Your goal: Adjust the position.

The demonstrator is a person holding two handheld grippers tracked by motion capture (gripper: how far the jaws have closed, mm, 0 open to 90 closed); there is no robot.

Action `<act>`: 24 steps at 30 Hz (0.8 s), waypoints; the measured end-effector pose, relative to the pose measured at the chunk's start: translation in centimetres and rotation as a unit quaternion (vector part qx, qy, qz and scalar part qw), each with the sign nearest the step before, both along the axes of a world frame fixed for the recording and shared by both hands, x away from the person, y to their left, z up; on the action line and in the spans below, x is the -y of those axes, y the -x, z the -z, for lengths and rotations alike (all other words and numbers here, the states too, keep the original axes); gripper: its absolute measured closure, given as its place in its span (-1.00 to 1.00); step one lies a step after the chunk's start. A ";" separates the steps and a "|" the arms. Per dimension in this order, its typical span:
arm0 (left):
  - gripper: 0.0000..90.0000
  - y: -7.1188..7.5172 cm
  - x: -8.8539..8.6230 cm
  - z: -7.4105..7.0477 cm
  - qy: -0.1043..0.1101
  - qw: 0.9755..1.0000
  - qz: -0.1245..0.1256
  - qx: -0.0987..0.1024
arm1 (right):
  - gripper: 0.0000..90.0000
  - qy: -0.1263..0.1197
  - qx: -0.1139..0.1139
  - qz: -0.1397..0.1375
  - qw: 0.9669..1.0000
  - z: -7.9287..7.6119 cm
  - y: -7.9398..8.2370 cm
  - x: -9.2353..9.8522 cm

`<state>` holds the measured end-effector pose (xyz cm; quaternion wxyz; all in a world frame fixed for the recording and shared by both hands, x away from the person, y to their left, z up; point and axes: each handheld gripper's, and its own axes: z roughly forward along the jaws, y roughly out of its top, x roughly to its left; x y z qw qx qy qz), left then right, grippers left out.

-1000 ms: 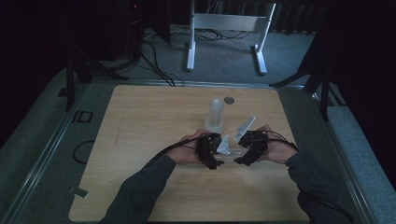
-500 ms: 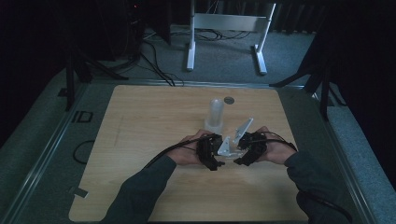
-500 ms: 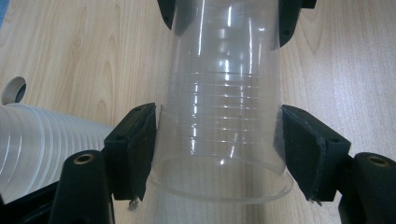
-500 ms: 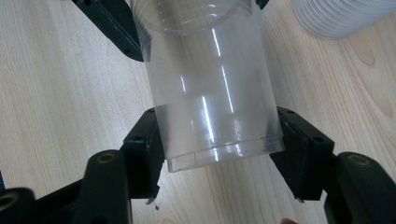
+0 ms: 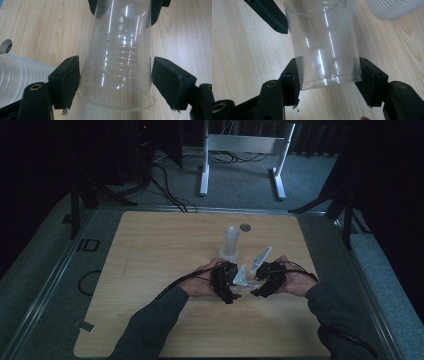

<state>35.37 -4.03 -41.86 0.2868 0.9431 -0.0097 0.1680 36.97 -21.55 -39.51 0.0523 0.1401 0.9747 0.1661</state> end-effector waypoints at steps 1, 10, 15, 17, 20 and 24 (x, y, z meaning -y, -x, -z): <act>-0.52 0.0 0.0 0.0 0.002 1.000 -0.001 -0.003 | -0.07 -0.002 0.001 -0.001 1.000 0.0 0.0 0.0; -0.67 -0.2 0.1 -0.3 0.018 1.000 -0.013 -0.001 | -0.07 -0.004 0.002 0.008 1.000 0.2 0.0 0.5; -0.67 -0.3 0.1 -0.5 0.028 0.999 -0.019 -0.004 | -0.07 -0.007 0.001 0.013 1.000 0.4 0.0 0.7; -0.68 -0.4 0.0 -0.6 0.038 0.999 -0.022 -0.007 | -0.07 -0.007 0.002 0.016 1.000 0.5 0.0 0.9; -0.68 -0.5 0.0 -0.8 0.042 0.999 -0.024 -0.003 | -0.07 -0.007 0.003 0.018 1.000 0.5 0.0 1.0; -0.73 -0.5 0.0 -1.2 0.058 0.998 -0.033 -0.005 | -0.07 -0.010 0.005 0.023 1.000 0.7 -0.1 1.1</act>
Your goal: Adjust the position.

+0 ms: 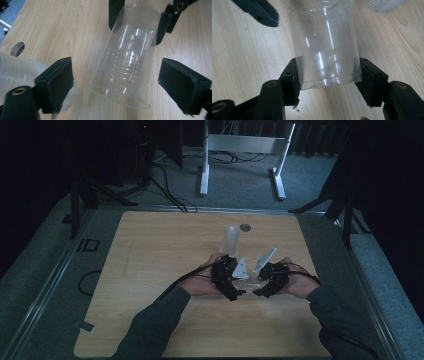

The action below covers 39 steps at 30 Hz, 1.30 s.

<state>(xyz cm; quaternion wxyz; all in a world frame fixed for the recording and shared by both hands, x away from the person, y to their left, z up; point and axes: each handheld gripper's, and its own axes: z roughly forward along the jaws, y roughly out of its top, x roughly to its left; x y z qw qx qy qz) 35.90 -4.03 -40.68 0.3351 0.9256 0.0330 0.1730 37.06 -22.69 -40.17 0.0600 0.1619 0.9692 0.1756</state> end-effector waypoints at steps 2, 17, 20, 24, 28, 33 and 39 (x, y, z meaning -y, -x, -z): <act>-0.75 0.0 0.0 -0.1 0.003 1.000 -0.001 0.002 | -0.07 -0.001 0.000 0.005 1.000 0.1 0.0 0.1; -0.80 -0.4 -0.5 -0.9 0.047 0.999 -0.027 0.005 | -0.07 -0.023 0.008 0.043 0.999 0.7 -0.2 1.3; -0.80 -0.4 -0.6 -1.0 0.051 0.998 -0.028 0.005 | -0.07 -0.024 0.009 0.047 0.999 0.8 -0.3 1.4; -0.80 -0.5 -0.9 -1.3 0.068 0.997 -0.036 0.005 | -0.07 -0.030 0.013 0.066 0.997 1.0 -0.4 1.9; -0.79 -0.6 -1.0 -1.3 0.075 0.996 -0.040 0.002 | -0.07 -0.037 0.020 0.081 0.996 1.2 -0.4 2.4; -0.77 -0.8 -1.1 -1.3 0.081 0.996 -0.046 0.003 | -0.06 -0.036 0.032 0.116 0.992 1.4 -0.7 3.0; -0.70 -0.9 -1.1 -1.4 0.090 0.995 -0.050 -0.006 | -0.06 -0.036 0.044 0.147 0.987 1.6 -0.8 3.6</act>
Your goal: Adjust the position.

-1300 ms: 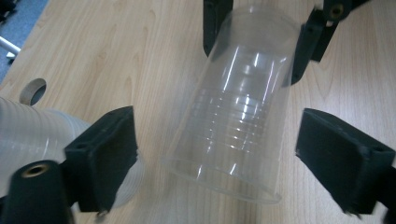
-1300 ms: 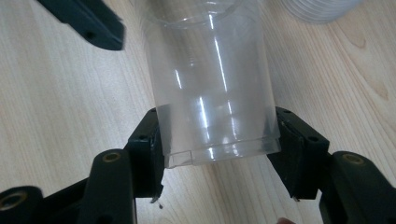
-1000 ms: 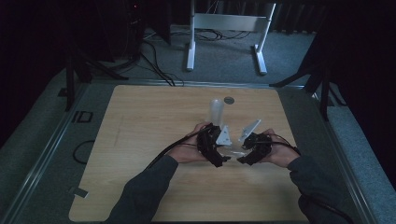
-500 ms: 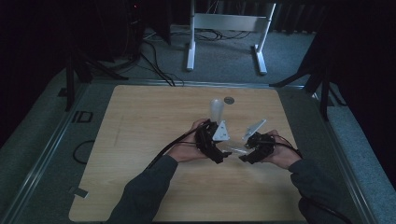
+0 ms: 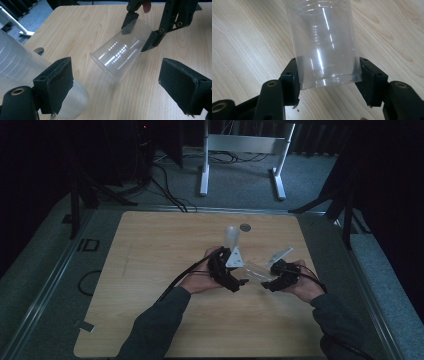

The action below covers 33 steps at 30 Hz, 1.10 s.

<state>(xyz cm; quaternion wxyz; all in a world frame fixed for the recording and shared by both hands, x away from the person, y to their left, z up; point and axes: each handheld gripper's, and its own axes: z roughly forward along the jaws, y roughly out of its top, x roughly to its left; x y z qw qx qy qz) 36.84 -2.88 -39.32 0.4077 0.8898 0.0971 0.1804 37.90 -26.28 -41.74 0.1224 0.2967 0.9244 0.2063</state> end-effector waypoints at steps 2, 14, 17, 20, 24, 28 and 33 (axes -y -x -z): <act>-0.68 -0.1 0.0 0.1 0.002 1.000 -0.004 -0.001 | -0.06 -0.005 0.008 0.015 1.000 0.1 0.0 0.3; -0.67 -0.2 0.1 0.1 0.008 1.000 -0.020 -0.003 | -0.06 -0.009 0.015 0.096 0.995 0.9 -0.6 1.1; -0.66 -0.2 0.2 0.1 0.011 1.000 -0.024 -0.004 | -0.06 -0.015 0.019 0.109 0.994 0.9 -0.7 1.3; -0.62 -0.3 0.3 0.1 0.014 1.000 -0.027 -0.004 | -0.06 -0.021 0.031 0.135 0.990 1.1 -0.8 1.4; -0.61 -0.4 0.4 0.2 0.018 0.999 -0.032 -0.006 | -0.06 -0.035 0.041 0.159 0.986 1.6 -0.8 1.3; -0.61 -0.5 0.4 0.3 0.017 0.999 -0.037 -0.013 | -0.06 -0.040 0.055 0.178 0.982 2.0 -0.6 1.1; -0.61 -0.8 0.5 0.6 0.015 0.999 -0.048 -0.021 | -0.06 -0.046 0.076 0.202 0.975 2.3 -0.5 1.0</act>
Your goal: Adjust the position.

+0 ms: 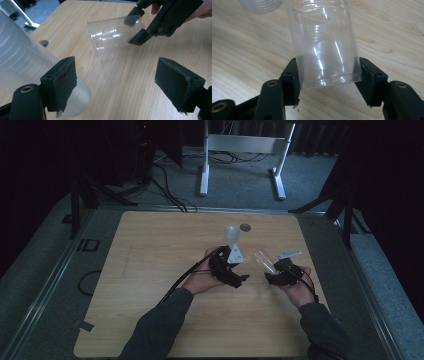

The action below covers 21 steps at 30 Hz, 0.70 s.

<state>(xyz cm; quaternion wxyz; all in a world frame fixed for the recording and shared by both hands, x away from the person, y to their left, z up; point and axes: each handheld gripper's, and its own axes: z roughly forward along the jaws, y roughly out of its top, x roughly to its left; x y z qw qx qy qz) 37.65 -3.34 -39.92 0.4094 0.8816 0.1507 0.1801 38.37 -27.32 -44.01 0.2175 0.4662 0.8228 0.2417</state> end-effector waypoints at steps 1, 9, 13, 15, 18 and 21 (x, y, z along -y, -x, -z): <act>-0.61 0.0 0.0 0.0 0.002 1.000 -0.001 -0.001 | -0.06 -0.005 0.003 0.005 1.000 0.0 0.0 0.0; -0.57 -0.1 0.0 -0.2 0.006 1.000 -0.003 -0.003 | -0.06 -0.020 0.035 0.038 0.998 0.4 0.6 0.0; -0.57 -0.1 0.1 -0.3 0.011 1.000 -0.007 -0.003 | -0.06 -0.021 0.057 0.049 0.997 0.6 0.9 -0.5; -0.57 -0.1 0.0 -0.4 0.013 1.000 -0.010 -0.003 | -0.06 -0.020 0.067 0.053 0.996 0.7 1.0 -0.8; -0.57 -0.2 0.0 -0.4 0.015 1.000 -0.014 -0.008 | -0.06 -0.032 0.079 0.061 0.995 0.7 1.1 -1.0; -0.56 -0.3 0.0 -0.4 0.022 1.000 -0.016 -0.013 | -0.06 -0.031 0.097 0.067 0.993 0.7 1.3 -1.2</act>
